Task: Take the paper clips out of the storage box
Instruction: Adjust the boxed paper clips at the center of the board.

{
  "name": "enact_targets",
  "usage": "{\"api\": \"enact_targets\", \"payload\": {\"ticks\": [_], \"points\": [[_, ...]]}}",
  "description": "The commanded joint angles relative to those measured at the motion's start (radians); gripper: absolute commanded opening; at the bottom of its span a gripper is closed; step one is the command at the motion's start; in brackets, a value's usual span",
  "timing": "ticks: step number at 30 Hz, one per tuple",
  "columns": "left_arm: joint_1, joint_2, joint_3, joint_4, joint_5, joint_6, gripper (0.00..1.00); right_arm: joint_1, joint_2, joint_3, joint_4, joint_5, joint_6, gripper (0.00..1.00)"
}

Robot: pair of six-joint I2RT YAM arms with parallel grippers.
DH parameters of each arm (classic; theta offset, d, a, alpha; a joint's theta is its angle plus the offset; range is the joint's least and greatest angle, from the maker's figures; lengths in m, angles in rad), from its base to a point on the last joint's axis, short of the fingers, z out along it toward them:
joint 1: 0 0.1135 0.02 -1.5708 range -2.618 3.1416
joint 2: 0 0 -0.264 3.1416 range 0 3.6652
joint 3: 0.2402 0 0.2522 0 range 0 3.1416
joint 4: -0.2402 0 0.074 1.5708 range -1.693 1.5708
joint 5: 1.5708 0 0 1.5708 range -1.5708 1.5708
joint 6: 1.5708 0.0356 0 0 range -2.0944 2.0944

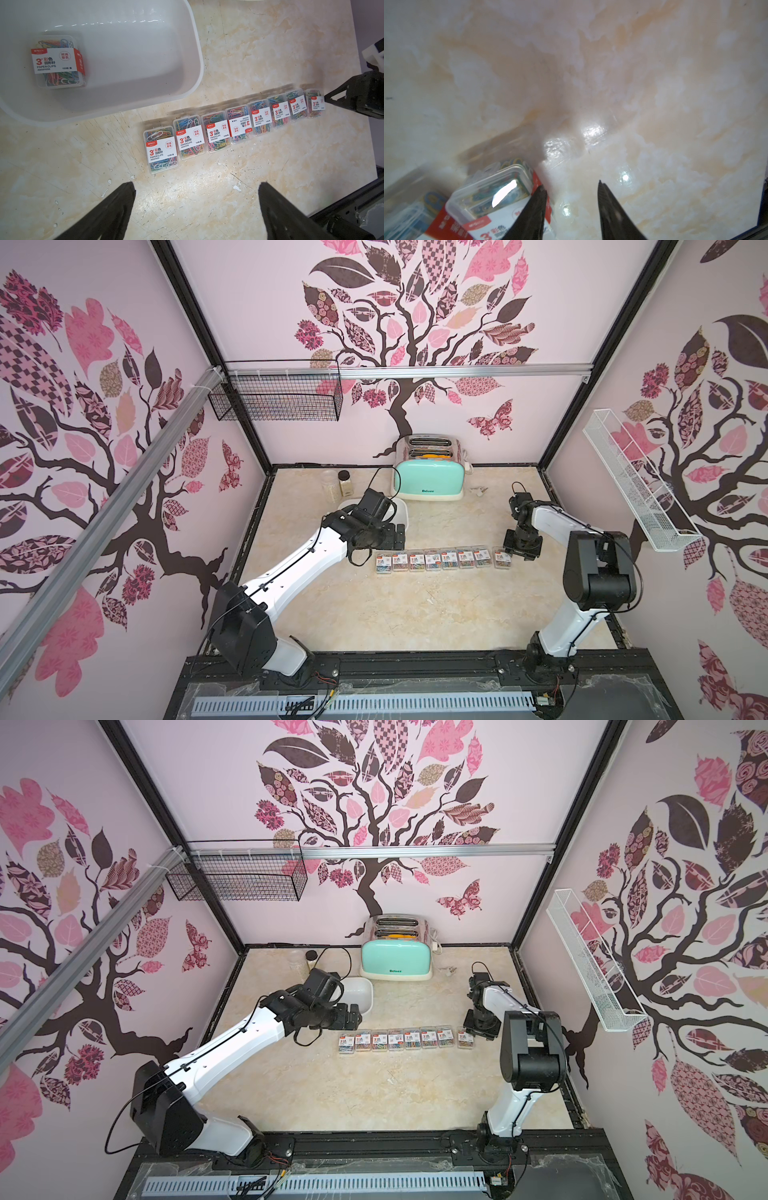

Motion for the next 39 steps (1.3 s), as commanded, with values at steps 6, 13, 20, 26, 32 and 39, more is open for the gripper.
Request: {"api": "enact_targets", "payload": {"ticks": [6,13,20,26,32,39], "points": [[0.005,0.007,0.022,0.020,0.005,0.008,0.98,0.022,-0.023,0.015,0.004,-0.008,0.018,0.44],[0.006,0.006,0.020,0.021,0.005,0.006,0.98,0.032,-0.018,0.021,0.008,-0.007,0.022,0.44],[0.005,0.004,0.017,0.021,-0.001,0.007,0.98,0.047,-0.010,0.030,0.013,-0.009,0.023,0.45],[0.006,0.000,0.016,0.016,-0.008,0.008,0.98,0.051,-0.017,0.029,0.012,-0.002,0.025,0.45],[0.007,-0.004,0.020,0.005,-0.025,0.013,0.98,0.051,-0.039,0.042,0.005,0.029,0.019,0.53],[0.019,0.002,0.038,-0.020,-0.039,0.023,0.98,0.052,-0.069,0.082,-0.016,0.064,0.009,0.65]]}}
